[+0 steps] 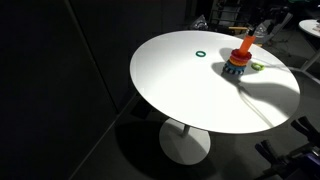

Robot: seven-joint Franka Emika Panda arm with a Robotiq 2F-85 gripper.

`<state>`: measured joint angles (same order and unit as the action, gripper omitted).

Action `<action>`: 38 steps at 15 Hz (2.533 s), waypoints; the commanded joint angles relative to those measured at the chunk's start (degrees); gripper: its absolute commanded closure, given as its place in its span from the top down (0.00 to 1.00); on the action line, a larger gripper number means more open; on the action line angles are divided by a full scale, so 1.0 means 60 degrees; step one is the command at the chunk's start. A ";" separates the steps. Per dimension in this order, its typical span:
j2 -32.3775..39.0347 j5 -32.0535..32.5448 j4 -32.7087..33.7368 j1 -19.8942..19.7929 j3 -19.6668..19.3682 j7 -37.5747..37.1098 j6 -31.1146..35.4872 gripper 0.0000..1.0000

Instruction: Put the clear ring on the wooden stand.

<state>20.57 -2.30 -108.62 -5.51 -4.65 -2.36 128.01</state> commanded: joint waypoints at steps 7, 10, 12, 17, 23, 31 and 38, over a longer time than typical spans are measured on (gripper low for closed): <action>0.0171 0.0320 0.0288 0.0198 -0.0027 -0.0493 -0.0459 0.67; 0.0220 0.0726 0.0239 0.0281 -0.0107 -0.0772 -0.0204 0.67; 0.0280 0.0930 0.0227 0.0312 -0.0140 -0.0939 -0.0126 0.67; 0.0382 0.1081 0.0228 0.0351 -0.0188 -0.1060 -0.0048 0.67; 0.0553 0.0857 0.0409 0.0267 -0.0142 -0.0935 -0.0276 0.67; 0.0795 0.0430 0.0881 0.0086 -0.0100 -0.0757 -0.1056 1.00; 0.0625 0.0270 0.1000 0.0075 -0.0088 -0.0703 -0.1507 1.00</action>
<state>24.46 0.45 -104.52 -4.58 -5.31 -7.09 122.09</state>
